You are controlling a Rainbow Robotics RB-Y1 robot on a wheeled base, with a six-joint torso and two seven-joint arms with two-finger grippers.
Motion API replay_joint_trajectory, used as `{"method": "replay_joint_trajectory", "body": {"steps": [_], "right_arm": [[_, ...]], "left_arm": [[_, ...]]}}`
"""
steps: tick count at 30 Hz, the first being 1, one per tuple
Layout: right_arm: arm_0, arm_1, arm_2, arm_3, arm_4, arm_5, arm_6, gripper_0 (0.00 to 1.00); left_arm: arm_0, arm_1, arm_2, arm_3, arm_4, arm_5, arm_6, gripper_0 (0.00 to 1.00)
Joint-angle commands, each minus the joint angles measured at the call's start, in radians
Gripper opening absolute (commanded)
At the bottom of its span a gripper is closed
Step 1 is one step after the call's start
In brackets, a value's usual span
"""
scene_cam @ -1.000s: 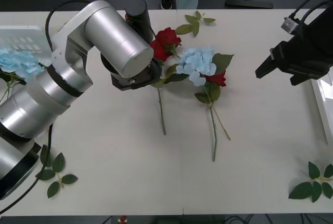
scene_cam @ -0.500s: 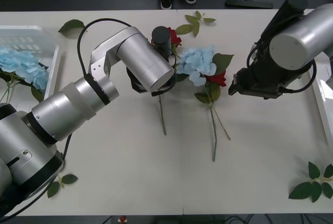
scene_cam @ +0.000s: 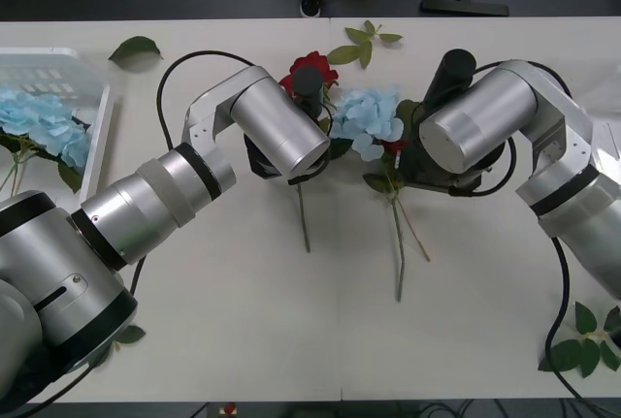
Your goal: Place the red flowers into the right box and the blue flowers into the left box. If a person shows an open palm, hand one flower to the person first, then continue sorting.
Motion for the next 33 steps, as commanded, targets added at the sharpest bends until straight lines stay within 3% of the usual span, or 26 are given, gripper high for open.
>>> {"method": "replay_joint_trajectory", "body": {"steps": [1,2,3,15,27,28,29,30,31,32,33], "right_arm": [[-0.012,0.017,0.016,0.017,0.048,-0.020,-0.061,1.00],[-0.012,0.021,0.019,0.024,0.058,-0.027,-0.065,1.00],[-0.012,0.029,0.024,0.035,0.070,-0.035,-0.069,1.00],[-0.012,0.067,0.067,0.096,0.131,-0.113,-0.123,1.00],[-0.014,0.066,0.108,0.103,0.068,-0.129,-0.117,1.00],[-0.014,0.067,0.106,0.104,0.065,-0.130,-0.115,1.00],[-0.012,0.066,0.108,0.103,0.062,-0.130,-0.114,1.00],[-0.014,0.066,0.106,0.103,0.061,-0.130,-0.114,1.00],[-0.014,0.063,0.105,0.100,0.056,-0.133,-0.112,1.00],[-0.014,0.060,0.103,0.096,0.048,-0.133,-0.111,1.00],[-0.014,0.058,0.102,0.096,0.045,-0.133,-0.111,1.00]], "left_arm": [[-0.044,-0.004,-0.024,-0.001,-0.012,0.011,0.000,0.21],[-0.044,-0.006,-0.024,-0.001,-0.012,0.016,0.000,0.06],[-0.044,-0.006,-0.024,-0.001,-0.012,0.016,0.000,0.01],[-0.044,-0.006,-0.024,-0.001,-0.012,0.016,0.000,0.00],[-0.044,-0.006,-0.024,-0.001,-0.012,0.016,0.000,0.01],[-0.044,-0.006,-0.024,-0.001,-0.012,0.016,0.000,0.36],[-0.044,-0.006,-0.024,-0.001,-0.012,0.016,0.000,0.60],[-0.044,-0.006,-0.024,-0.001,-0.012,0.016,0.000,0.70],[-0.044,-0.006,-0.024,-0.001,-0.012,0.016,0.000,0.90],[-0.044,-0.006,-0.024,-0.001,-0.012,0.016,0.000,1.00],[-0.044,-0.006,-0.024,-0.001,-0.012,0.016,0.000,1.00]]}}
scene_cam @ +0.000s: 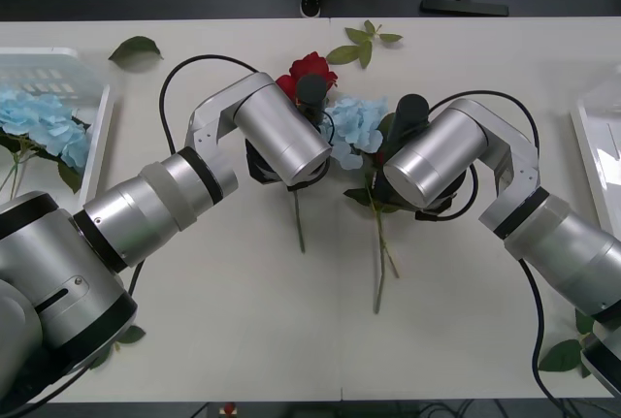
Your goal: Place the red flowers into the right box and the blue flowers into the left box. If a person shows an open palm, hand one flower to the person first, then continue sorting.
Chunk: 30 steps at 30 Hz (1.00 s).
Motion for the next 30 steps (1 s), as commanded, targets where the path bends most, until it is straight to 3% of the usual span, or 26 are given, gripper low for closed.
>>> {"method": "replay_joint_trajectory", "body": {"steps": [1,26,28,30], "right_arm": [[-0.014,-0.009,-0.017,-0.018,-0.028,-0.011,-0.009,1.00],[-0.008,-0.047,0.069,0.037,-0.049,-0.160,0.074,1.00],[-0.008,-0.047,0.074,0.047,-0.049,-0.168,0.080,0.87],[-0.008,-0.045,0.074,0.050,-0.049,-0.166,0.087,0.51]], "left_arm": [[-0.044,-0.006,0.007,-0.007,-0.011,0.003,0.000,1.00],[-0.045,-0.012,0.004,0.010,0.020,0.018,-0.029,1.00],[-0.045,-0.010,0.004,0.011,0.025,0.021,-0.034,1.00],[-0.045,-0.012,0.004,0.020,0.037,0.021,-0.037,1.00]]}}
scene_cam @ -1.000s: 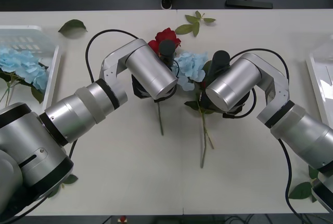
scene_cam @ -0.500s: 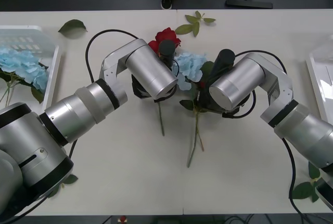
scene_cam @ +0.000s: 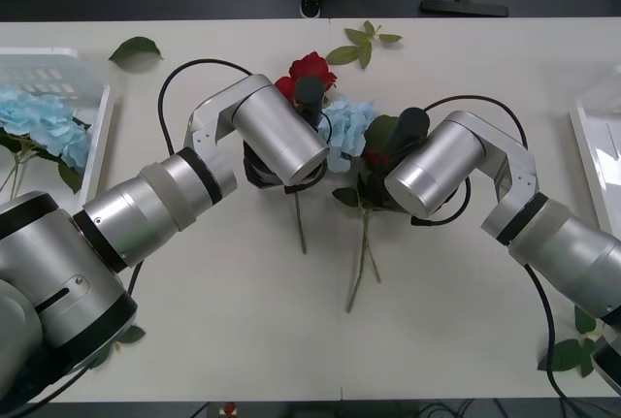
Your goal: Place the red flowers into the right box and the blue flowers into the left box. If a person shows an open palm, hand one flower to the person first, then continue sorting.
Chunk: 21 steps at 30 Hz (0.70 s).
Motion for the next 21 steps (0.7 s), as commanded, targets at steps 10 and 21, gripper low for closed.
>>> {"method": "replay_joint_trajectory", "body": {"steps": [10,21], "right_arm": [[-0.005,-0.024,0.003,0.023,-0.005,-0.016,0.084,0.00],[-0.005,-0.044,-0.009,0.023,-0.003,-0.012,0.090,0.00]], "left_arm": [[-0.045,-0.012,0.004,0.031,0.023,0.008,-0.059,1.00],[-0.045,-0.012,0.004,0.034,0.022,0.008,-0.103,0.00]]}}
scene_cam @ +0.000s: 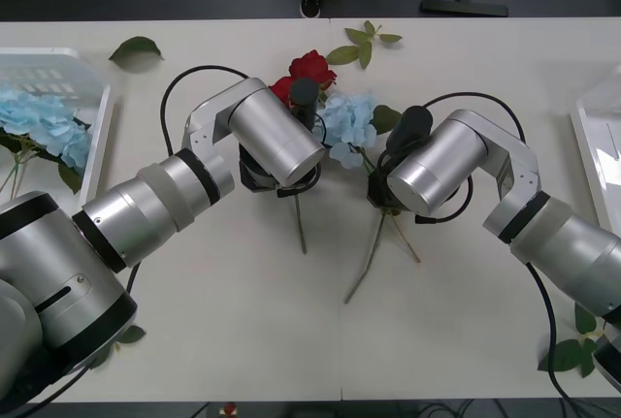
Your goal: Place the red flowers into the right box and the blue flowers into the left box. If a person shows an open palm, hand one flower to the person first, then continue sorting.
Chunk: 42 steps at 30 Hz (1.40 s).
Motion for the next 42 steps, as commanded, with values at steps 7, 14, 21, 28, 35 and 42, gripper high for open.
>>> {"method": "replay_joint_trajectory", "body": {"steps": [7,14,21,28,35,42], "right_arm": [[-0.010,-0.069,-0.080,-0.040,-0.028,0.093,0.059,0.00],[-0.036,-0.144,-0.169,-0.161,-0.141,0.254,0.093,0.00],[-0.062,-0.232,-0.261,-0.270,-0.235,0.396,0.138,0.00],[-0.094,-0.298,-0.396,-0.298,-0.348,0.509,0.309,0.00],[-0.143,-0.367,-0.507,-0.303,-0.446,0.610,0.463,0.00],[-0.151,-0.411,-0.545,-0.303,-0.485,0.632,0.524,0.00]], "left_arm": [[-0.033,-0.018,-0.004,0.007,-0.001,0.005,0.002,0.00],[-0.039,-0.015,-0.002,0.009,-0.010,0.010,0.002,0.00],[-0.041,0.005,0.036,-0.019,-0.033,0.039,-0.073,0.00],[-0.033,0.053,0.179,-0.178,-0.052,0.196,-0.274,0.00],[0.071,0.154,0.273,-0.511,0.008,0.240,-0.485,0.00],[0.189,0.254,0.352,-0.812,0.119,0.225,-0.633,0.00]]}}
